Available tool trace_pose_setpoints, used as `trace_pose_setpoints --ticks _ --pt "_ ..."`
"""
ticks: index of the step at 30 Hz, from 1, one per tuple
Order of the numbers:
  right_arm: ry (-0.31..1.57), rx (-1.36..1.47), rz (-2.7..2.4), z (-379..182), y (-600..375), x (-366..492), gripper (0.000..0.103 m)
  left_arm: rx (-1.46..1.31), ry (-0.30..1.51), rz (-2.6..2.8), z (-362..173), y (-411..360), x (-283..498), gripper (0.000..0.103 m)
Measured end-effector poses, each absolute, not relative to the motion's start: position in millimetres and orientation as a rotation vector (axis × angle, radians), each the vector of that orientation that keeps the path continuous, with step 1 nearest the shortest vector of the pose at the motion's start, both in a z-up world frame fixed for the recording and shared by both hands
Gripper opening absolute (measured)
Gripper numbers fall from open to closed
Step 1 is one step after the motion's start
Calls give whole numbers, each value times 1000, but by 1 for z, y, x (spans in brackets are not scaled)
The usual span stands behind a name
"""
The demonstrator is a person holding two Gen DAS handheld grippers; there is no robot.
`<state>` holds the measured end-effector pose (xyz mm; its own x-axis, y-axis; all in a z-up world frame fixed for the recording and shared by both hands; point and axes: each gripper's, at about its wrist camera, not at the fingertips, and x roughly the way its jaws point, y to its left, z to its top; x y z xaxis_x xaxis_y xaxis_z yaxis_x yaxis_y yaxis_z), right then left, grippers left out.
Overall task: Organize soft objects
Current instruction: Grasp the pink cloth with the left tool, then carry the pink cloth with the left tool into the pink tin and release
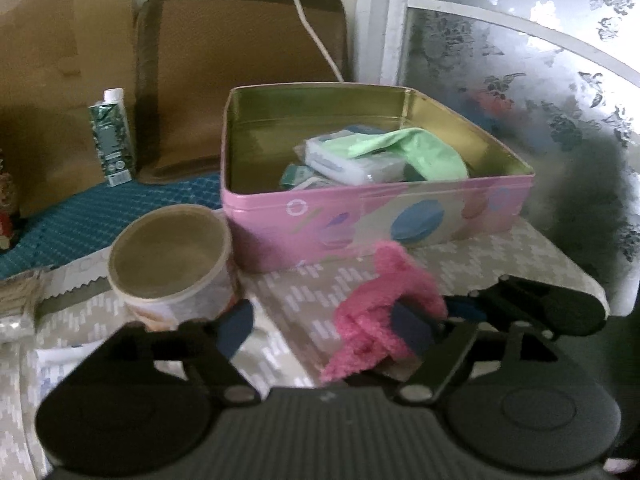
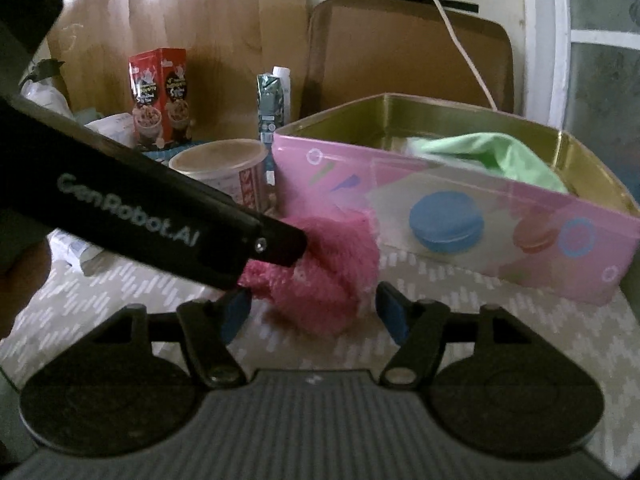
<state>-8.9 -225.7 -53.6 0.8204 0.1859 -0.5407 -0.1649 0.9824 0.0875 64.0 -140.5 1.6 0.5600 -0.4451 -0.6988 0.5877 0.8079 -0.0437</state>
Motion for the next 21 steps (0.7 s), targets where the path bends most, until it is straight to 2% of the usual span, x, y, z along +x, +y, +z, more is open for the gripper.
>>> trace_pose_setpoints --ticks 3,4,21 --pt "582 27 185 -54 -223 -11 71 220 755 -582 0 -141 64 98" --pt "582 28 186 -54 -223 -11 71 226 751 -571 -1 -140 64 99" --pt "484 5 193 -49 -217 -27 70 233 700 -644 10 -139 48 98"
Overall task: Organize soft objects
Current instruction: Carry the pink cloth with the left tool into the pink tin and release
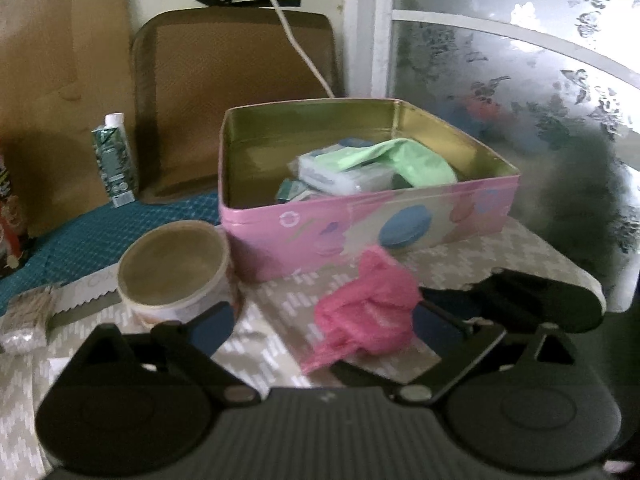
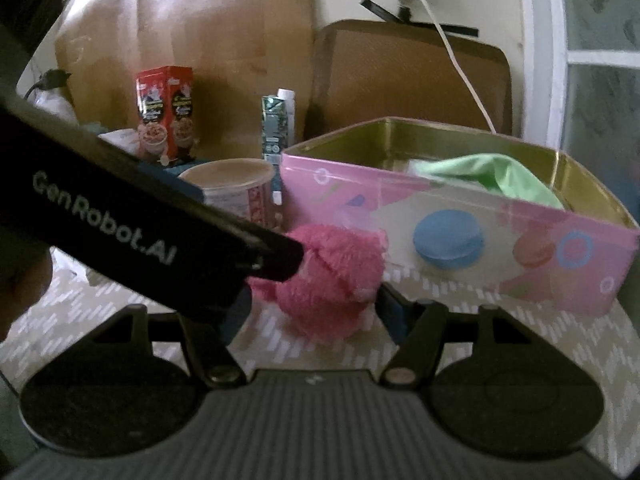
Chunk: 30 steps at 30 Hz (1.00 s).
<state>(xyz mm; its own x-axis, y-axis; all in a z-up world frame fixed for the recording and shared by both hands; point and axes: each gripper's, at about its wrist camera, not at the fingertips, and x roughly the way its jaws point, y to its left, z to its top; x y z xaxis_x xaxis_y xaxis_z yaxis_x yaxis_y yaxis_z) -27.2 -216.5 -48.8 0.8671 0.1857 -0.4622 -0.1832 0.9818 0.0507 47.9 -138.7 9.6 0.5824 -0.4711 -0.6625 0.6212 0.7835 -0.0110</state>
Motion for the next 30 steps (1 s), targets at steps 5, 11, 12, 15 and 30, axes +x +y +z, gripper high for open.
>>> trace_pose_setpoints --ticks 5,11,12,15,30 --pt "506 13 182 -50 -218 -23 70 199 750 -658 3 -134 57 79" --pt "533 56 187 -53 -223 -18 68 171 787 -710 -1 -136 63 62" --pt "527 58 189 -53 -223 -19 53 169 805 -744 -1 -138 63 49" --pt "476 74 188 -50 -224 -27 45 175 765 -770 11 -141 60 49" --pt "424 67 156 1 -267 74 46 100 718 -697 42 -185 153 55"
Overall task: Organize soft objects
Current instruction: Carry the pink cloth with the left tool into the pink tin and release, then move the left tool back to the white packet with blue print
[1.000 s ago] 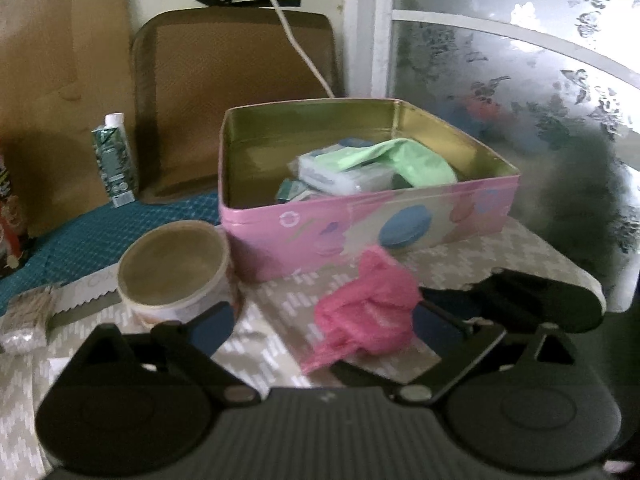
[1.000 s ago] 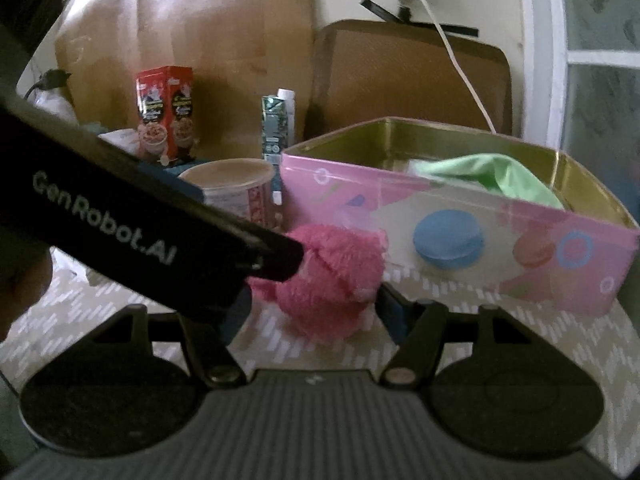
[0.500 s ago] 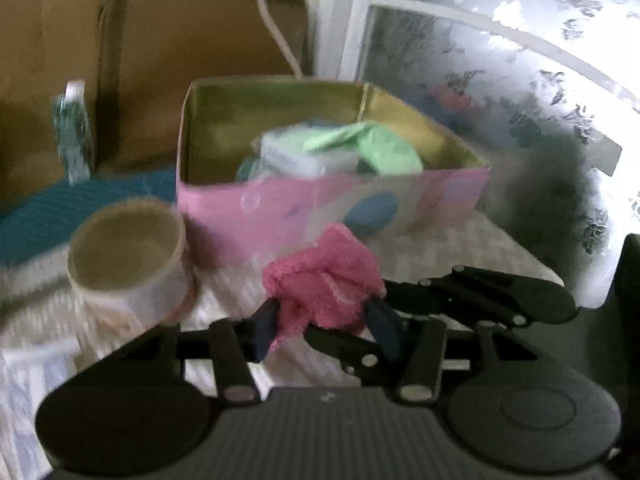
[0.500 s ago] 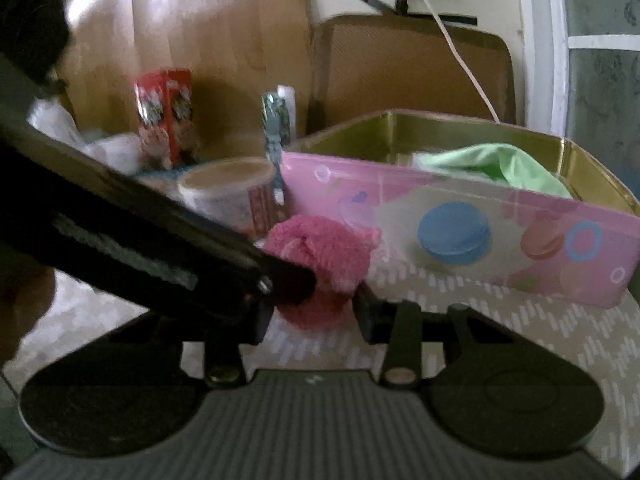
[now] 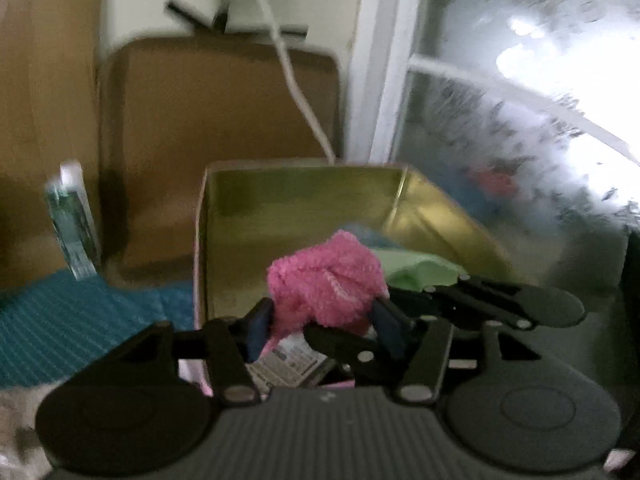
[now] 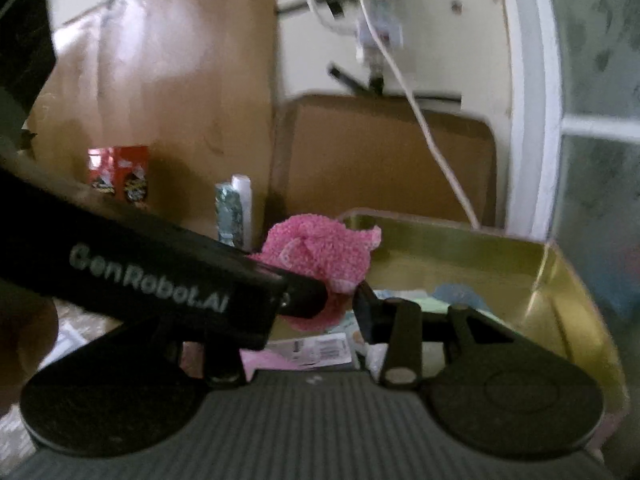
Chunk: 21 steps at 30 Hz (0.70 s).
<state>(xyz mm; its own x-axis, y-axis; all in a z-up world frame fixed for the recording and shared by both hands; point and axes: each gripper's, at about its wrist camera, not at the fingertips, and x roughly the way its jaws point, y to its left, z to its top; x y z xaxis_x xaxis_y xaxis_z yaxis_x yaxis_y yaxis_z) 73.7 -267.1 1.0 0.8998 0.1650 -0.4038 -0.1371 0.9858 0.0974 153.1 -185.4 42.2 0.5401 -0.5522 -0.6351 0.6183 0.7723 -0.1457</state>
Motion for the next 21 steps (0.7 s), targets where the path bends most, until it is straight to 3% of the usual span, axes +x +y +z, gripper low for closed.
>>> trace_pose_setpoints --ticks 3,14,18,20,21 --pt "569 69 187 -9 -276 88 46 42 760 -719 29 -187 153 57" --pt "687 124 262 0 -329 48 46 -16 781 -825 31 -214 107 58" --pt "668 111 264 7 -333 29 47 -21 729 -815 38 -209 94 65" --pt "643 122 265 10 -328 28 50 19 698 -760 42 -206 94 67" --pt "634 134 255 10 -325 30 63 24 689 -733 43 -202 96 71"
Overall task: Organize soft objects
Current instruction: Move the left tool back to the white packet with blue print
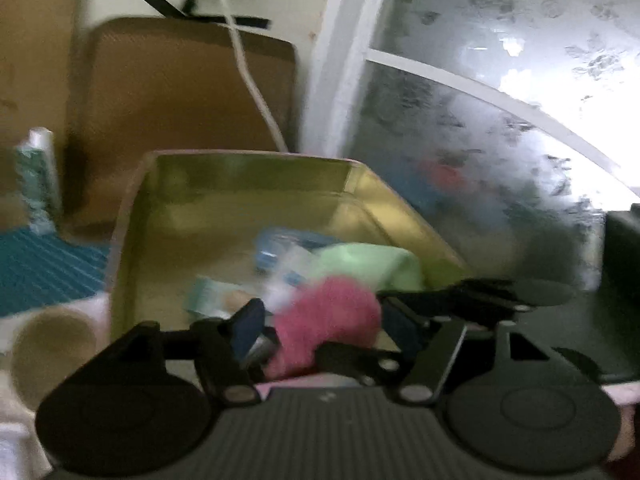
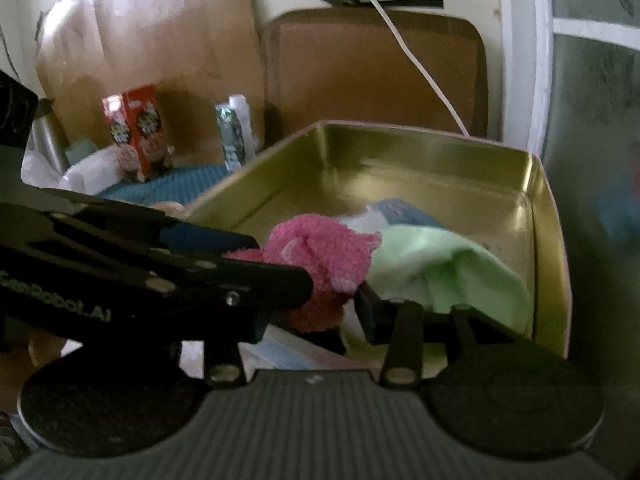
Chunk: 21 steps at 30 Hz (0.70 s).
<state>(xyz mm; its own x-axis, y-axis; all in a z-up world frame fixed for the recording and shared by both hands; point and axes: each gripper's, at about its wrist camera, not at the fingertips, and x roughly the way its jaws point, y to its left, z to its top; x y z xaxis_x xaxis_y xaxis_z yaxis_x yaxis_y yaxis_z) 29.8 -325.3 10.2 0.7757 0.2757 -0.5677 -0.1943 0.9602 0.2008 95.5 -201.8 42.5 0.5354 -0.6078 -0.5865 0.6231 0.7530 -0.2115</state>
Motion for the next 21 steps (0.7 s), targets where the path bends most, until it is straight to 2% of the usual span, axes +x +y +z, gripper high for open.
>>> trace_pose_setpoints --ticks 1,11,21 --pt "612 134 225 11 -320 30 71 25 682 -702 44 -198 97 72" --pt "355 77 153 21 -250 -4 72 113 548 -476 56 -133 80 74" --pt "414 66 327 4 -164 -6 71 81 619 -297 21 -29 72 74"
